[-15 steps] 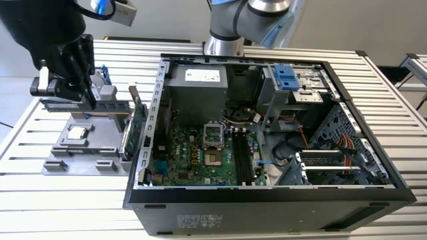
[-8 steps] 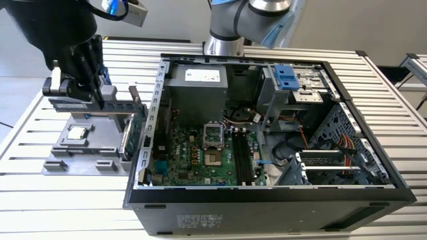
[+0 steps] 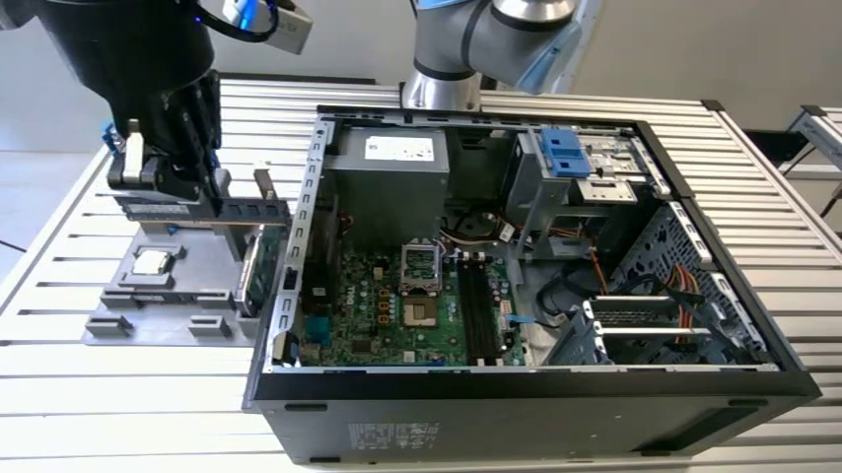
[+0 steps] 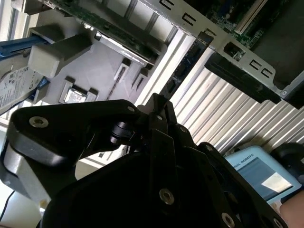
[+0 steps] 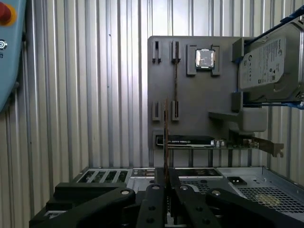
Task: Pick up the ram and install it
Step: 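Pick up the ram and move it above insertion slot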
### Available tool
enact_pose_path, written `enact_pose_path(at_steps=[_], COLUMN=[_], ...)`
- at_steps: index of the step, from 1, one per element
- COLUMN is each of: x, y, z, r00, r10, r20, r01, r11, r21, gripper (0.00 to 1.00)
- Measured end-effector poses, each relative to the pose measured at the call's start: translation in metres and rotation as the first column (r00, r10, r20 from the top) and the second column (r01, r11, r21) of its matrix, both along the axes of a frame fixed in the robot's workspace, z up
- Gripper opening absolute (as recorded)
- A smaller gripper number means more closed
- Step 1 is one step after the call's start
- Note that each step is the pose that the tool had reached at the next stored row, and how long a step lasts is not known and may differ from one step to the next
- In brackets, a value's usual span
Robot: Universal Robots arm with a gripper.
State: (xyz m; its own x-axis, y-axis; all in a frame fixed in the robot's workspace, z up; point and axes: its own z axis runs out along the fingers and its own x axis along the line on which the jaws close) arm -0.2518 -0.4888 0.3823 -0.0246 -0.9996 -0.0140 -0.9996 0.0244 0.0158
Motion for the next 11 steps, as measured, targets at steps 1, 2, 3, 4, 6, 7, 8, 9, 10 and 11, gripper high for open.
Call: enact_pose_path(at_steps=[1,2,3,4,6,7,8,9,10,11], x=[0.0014,0.0029,0.0043,0.0058,0.0086,0.01,0.0114,0.0128,0.0143,0.0159], y=[0.0,0.0,0.0,0.0,0.0,0.0,0.0,0.0,0.0,0.0], z=[0.0,0.0001,0.0001,0.0,0.0,0.0001,0.0001,0.0,0.0001,0.0], r00=[1.0,1.0,1.0,1.0,1.0,1.0,1.0,0.9999,0.9999,0.9999], r10=[-0.001,-0.002,-0.003,-0.004,-0.007,-0.008,-0.009,-0.01,-0.012,-0.013], r20=[0.0,-0.0001,-0.0001,-0.0001,-0.0001,-0.0002,-0.0002,-0.0002,-0.0003,-0.0003], r01=[0.001,0.002,0.003,0.004,0.007,0.008,0.009,0.01,0.012,0.013], r11=[1.0,1.0,1.0,1.0,1.0,1.0,1.0,0.9999,0.9999,0.9999], r21=[-0.0001,-0.0003,-0.0003,-0.0003,-0.0004,-0.0005,-0.0005,-0.0005,-0.0006,-0.0006], gripper=[0.0,0.0,0.0,0.0,0.0,0.0,0.0,0.0,0.0,0.0])
